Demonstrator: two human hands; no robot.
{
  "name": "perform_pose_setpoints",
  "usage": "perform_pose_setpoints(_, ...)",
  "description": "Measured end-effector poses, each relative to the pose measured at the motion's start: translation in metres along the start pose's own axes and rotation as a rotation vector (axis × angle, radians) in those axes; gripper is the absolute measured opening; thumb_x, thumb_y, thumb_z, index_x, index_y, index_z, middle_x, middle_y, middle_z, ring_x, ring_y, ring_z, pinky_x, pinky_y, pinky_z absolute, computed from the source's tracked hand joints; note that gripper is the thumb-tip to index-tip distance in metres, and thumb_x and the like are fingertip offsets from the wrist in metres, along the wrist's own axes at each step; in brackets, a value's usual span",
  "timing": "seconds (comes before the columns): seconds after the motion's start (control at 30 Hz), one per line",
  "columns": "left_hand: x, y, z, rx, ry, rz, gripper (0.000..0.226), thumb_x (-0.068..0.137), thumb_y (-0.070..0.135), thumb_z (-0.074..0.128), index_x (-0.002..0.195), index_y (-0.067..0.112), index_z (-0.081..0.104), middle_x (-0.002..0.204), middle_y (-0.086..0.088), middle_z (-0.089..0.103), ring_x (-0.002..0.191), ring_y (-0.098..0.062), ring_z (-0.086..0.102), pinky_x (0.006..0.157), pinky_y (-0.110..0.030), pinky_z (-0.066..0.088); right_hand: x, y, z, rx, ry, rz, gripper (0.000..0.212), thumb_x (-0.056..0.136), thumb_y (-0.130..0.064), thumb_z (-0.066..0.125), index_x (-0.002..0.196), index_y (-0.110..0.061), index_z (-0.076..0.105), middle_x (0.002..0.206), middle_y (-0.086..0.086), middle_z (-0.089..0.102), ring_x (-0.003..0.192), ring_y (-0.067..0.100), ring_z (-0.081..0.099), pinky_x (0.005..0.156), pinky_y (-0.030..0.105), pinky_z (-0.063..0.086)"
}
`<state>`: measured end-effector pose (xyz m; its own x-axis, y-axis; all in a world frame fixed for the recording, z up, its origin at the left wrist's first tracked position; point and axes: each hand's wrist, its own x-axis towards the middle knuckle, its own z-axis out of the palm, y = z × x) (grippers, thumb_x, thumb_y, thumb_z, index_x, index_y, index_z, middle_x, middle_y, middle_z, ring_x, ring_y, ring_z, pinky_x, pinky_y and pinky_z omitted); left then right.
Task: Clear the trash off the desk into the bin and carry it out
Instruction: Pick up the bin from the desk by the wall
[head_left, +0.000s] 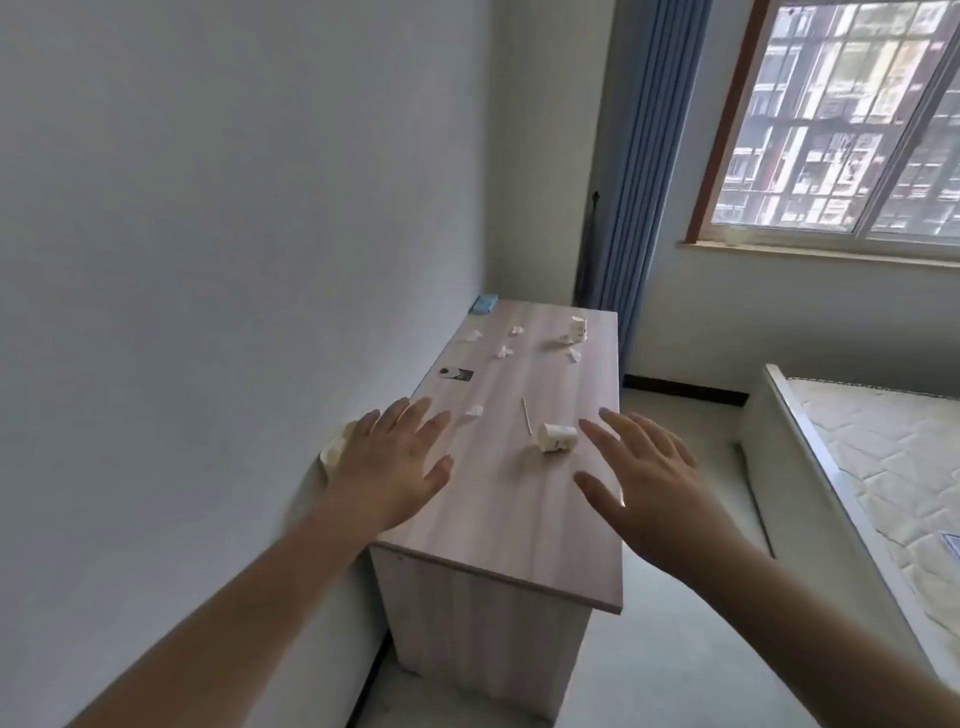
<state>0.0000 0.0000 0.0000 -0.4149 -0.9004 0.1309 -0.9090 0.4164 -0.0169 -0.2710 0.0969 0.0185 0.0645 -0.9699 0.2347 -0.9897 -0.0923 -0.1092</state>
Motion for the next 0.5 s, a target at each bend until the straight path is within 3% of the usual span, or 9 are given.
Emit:
perform_pose_setpoints(0.17,0.022,-0.015,0.032,-0.015,0.018,-0.014,0.068,0.086,0.054,0.021,0.146,0.026,0.039,0.154,-0.004,0.038,0.142,-0.028,0.032,0.111,-0.046,0.024,0.027,0.007,0.042,-0.001,-0.04,-0.018,0.07,0.086,-0.065,0.014,0.147,-0.033,0.022,0.156,-0.005,0.023,0.145,0.018,0.016,0.116,0.036,0.016)
perform_pose_setpoints(0.33,0.047,-0.015,0.063,0.041,-0.06,-0.09,0.059,0.097,0.049,0.026,0.153,0.032,0.017,0.163,0.006,0.012,0.147,-0.018,0.015,0.111,-0.035,0.015,0.071,0.016,0.088,0.042,-0.099,-0.051,0.064,0.088,-0.064,0.017,0.145,-0.033,0.022,0.156,-0.004,0.024,0.145,0.019,0.016,0.117,0.041,0.019)
perform_pose_setpoints(0.5,0.078,-0.026,0.099,0.077,-0.112,-0.191,0.062,0.093,0.052,0.023,0.151,0.031,0.026,0.158,0.0,0.028,0.143,-0.023,0.026,0.108,-0.038,0.017,0.12,0.027,0.124,0.105,-0.135,-0.087,0.061,0.093,-0.06,0.026,0.147,-0.031,0.019,0.158,-0.002,0.018,0.146,0.022,0.012,0.117,0.042,0.013)
